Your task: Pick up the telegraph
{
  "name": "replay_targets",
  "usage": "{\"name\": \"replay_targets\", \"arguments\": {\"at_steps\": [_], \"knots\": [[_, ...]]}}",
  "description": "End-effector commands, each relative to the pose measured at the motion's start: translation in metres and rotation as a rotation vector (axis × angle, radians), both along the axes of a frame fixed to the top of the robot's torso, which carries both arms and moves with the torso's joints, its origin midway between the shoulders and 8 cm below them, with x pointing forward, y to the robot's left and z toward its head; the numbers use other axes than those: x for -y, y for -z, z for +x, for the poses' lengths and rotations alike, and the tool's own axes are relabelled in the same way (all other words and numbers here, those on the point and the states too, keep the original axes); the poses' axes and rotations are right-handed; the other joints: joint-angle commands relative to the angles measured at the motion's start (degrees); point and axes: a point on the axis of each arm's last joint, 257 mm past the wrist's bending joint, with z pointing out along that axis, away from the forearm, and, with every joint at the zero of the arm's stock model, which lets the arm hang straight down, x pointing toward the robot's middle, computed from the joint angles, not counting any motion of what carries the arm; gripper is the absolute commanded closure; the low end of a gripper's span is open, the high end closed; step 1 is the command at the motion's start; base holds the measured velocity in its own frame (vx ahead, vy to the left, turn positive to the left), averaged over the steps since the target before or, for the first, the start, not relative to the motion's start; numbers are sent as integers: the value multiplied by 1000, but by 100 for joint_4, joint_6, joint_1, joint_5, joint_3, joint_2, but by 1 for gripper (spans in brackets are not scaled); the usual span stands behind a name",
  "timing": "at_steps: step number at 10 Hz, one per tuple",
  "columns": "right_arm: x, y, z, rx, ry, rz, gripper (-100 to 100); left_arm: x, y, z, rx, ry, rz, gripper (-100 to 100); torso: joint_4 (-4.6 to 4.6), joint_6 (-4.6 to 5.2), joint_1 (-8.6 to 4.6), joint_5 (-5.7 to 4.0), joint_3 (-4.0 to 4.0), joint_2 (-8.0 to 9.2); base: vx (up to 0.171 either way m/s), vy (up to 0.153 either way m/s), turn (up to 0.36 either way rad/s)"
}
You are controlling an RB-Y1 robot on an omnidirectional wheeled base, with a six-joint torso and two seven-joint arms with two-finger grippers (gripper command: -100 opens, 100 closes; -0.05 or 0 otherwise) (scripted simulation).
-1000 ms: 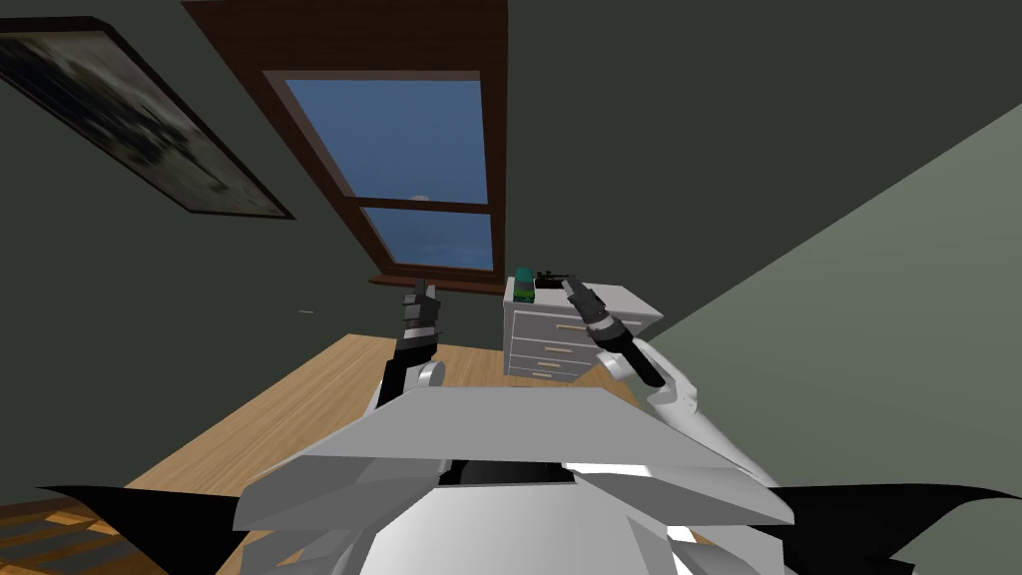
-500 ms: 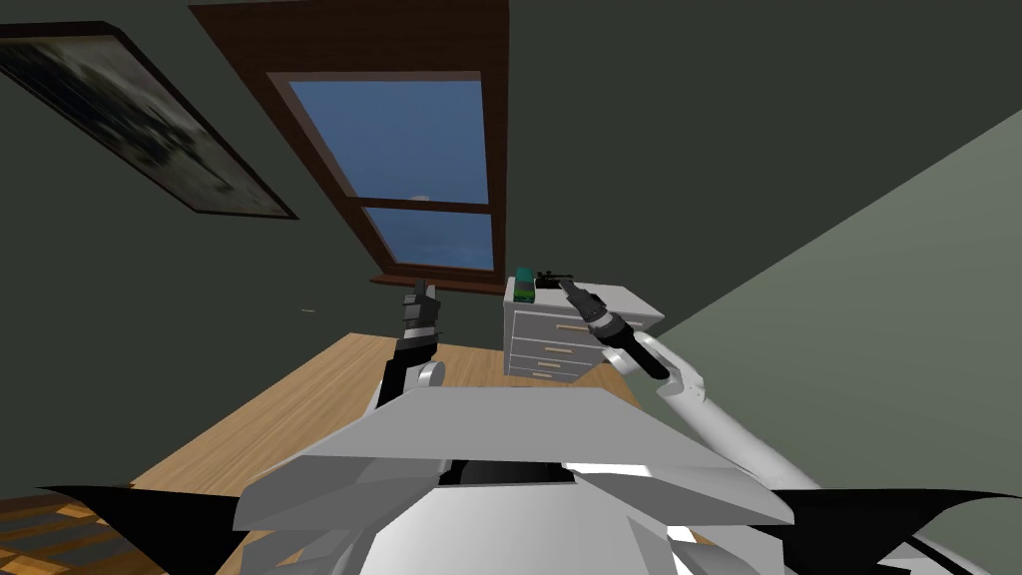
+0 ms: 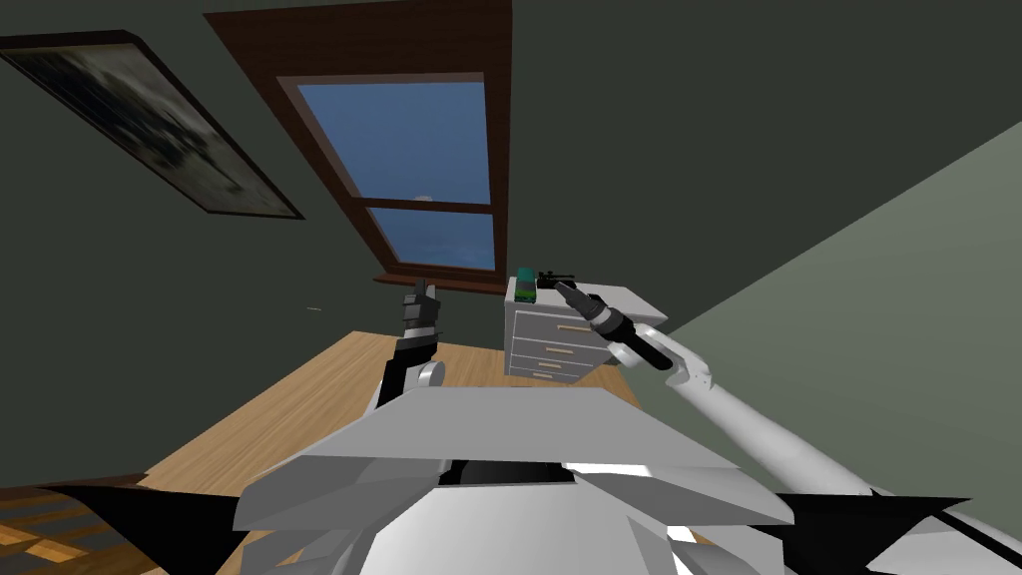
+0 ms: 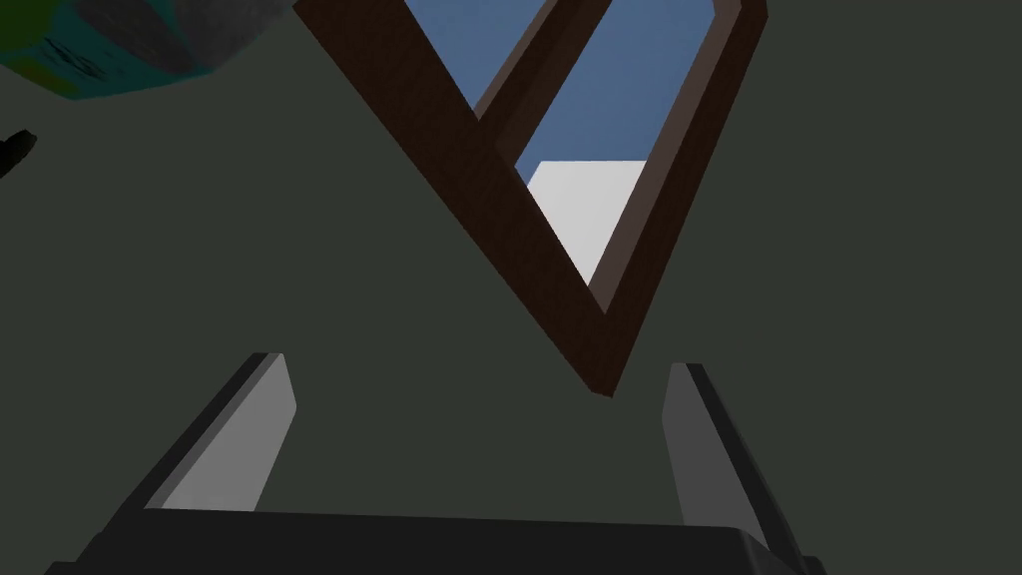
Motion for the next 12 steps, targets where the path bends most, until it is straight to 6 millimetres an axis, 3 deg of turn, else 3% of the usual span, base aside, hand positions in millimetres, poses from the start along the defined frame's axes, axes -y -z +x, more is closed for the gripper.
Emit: {"name": "replay_targets", "arguments": {"at_steps": [1,12], "knots": [[1,3,0,-1,-7,-43,-100,0,0,0,0,0,0,0,0,0,0,0,0,0,0,0,0],[24,35,22,16,-11,-442,-100,0,0,0,0,0,0,0,0,-1,3,0,0,0,-3,3,40]]}}
